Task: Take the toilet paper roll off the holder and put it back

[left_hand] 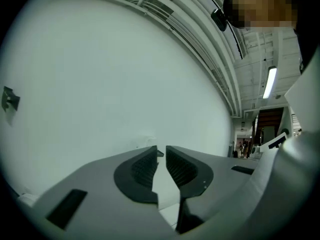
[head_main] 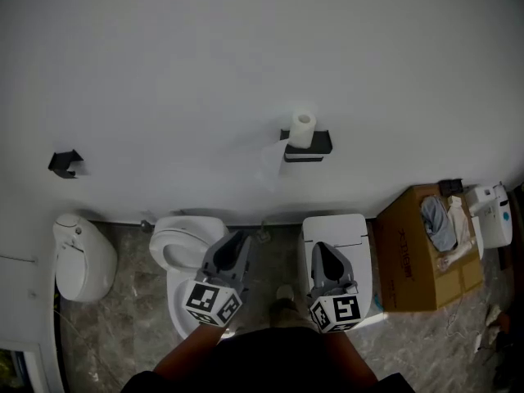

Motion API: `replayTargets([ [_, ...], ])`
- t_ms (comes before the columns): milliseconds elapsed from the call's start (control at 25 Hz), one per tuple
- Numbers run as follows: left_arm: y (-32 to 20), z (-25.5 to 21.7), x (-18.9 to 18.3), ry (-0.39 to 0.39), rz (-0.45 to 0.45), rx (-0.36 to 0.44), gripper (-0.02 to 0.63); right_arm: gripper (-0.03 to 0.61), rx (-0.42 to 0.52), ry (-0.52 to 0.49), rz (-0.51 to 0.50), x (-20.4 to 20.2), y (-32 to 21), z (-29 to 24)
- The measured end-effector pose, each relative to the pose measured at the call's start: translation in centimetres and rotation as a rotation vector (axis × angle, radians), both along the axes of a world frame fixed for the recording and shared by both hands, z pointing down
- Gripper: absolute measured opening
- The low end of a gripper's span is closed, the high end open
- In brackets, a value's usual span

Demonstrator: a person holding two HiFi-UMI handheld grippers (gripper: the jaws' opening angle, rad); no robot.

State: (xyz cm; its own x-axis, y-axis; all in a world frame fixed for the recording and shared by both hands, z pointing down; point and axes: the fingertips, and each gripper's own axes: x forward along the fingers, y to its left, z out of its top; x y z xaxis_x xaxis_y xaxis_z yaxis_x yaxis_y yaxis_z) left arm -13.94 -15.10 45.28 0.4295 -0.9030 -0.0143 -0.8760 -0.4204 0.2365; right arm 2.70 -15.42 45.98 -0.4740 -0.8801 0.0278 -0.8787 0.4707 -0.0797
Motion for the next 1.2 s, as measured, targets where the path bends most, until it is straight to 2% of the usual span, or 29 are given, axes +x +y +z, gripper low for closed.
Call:
replayTargets([
  [40,1.1,0.4,-0.4,-0.011,-0.004,-0.009,0.041,-0.002,-0.004,0.002,-0.002,-0.4,0.6,0.1],
  [80,2.1,0.8,-0.7,-0.025,-0.004,-0.017,0.023,-0.002,-0.009,0.002,-0.001,-0.8,1.1,0.3],
  [280,5.7,2.5,-1.6,-0.055,-0.011,-0.055,0.018,-0.002,-0.038,0.018,0.002,-2.0,3.5,1.4],
  [440,7.2,2.8,-2.2,-0.081,-0.03,-0.052,0.018,-0.003,-0.044,0.045,0.016,-2.3,4.8,1.6],
  [800,6.6,2.2,-2.9,-0.079,-0.045,-0.04,0.018,-0.003,-0.042,0.072,0.029,-2.7,5.1,1.6],
  [1200,4.2,2.2,-2.6,-0.07,-0.057,-0.041,0.018,-0.003,-0.041,0.089,0.023,-2.4,2.6,1.5],
])
